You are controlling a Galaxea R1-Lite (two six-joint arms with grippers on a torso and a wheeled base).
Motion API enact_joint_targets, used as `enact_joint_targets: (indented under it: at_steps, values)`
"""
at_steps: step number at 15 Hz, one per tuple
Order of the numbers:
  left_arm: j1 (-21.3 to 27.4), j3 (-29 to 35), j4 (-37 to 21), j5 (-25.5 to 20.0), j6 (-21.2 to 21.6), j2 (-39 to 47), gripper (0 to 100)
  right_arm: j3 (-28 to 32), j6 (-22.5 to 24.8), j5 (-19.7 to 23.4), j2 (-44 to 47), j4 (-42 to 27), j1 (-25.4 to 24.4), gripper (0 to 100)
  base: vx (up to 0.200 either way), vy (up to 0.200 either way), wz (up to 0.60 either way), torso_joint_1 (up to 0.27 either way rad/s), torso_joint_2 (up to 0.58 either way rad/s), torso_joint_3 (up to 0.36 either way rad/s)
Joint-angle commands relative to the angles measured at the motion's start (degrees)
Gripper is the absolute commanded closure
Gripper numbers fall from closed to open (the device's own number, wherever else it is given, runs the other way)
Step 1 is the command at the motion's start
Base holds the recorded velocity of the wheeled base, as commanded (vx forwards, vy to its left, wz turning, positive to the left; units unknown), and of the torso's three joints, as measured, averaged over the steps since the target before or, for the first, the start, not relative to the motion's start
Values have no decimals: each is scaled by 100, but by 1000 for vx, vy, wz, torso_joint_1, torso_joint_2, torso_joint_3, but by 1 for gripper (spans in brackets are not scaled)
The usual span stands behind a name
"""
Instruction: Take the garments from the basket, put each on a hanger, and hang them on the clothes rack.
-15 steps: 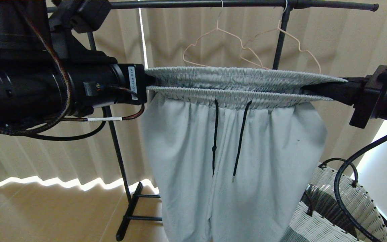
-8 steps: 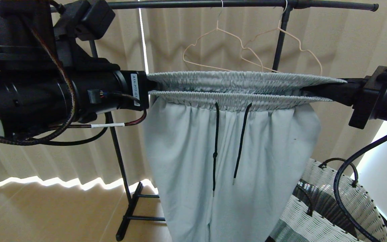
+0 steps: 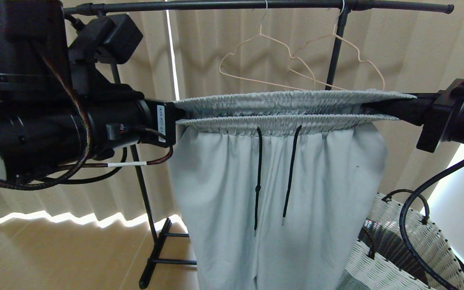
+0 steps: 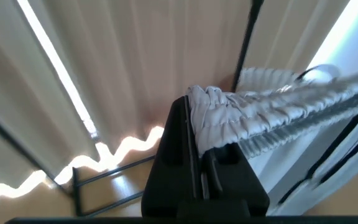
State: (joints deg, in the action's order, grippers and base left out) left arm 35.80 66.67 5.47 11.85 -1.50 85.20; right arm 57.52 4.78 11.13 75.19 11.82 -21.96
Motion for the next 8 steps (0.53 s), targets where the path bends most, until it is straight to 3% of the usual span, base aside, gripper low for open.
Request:
enact_joint_targets:
  at_steps: [1,8]
  values:
    - [6,-119,6,72,44,-65,100,-3,6,-58,13,4,-2,100,0,0,0,0,0,0]
    - [76,373,77,98,18,-47,100,58,-3,-58,39,22,-2,100,0,0,0,0,0,0]
